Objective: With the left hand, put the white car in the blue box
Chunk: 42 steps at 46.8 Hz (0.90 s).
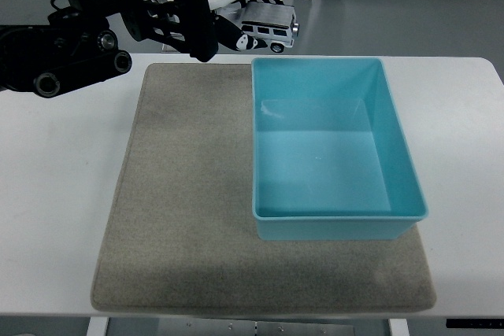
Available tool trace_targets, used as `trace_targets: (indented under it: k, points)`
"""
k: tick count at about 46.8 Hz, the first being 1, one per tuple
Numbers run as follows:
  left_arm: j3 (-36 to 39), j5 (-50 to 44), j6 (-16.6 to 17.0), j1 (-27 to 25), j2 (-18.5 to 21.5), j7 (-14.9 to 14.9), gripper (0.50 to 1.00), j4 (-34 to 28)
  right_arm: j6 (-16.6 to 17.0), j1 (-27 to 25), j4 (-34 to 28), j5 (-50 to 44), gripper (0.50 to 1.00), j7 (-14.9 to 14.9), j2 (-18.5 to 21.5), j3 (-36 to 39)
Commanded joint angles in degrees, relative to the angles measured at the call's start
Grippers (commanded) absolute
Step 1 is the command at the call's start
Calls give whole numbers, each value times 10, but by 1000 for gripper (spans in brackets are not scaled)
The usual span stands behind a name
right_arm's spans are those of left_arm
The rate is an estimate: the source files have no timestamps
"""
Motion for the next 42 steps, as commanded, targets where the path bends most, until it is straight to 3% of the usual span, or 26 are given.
trace_targets:
  k: [1, 22, 42]
  points:
    - [0, 1, 0, 3, -22, 0, 500, -2, 0, 0, 1, 0, 936, 1, 0, 0]
    - [11, 8, -2, 60, -121, 0, 500, 1, 0, 0, 1, 0, 936, 1, 0, 0]
    - [39, 16, -8, 112, -162, 0, 500, 42, 0, 1, 0, 0, 936, 0, 0, 0]
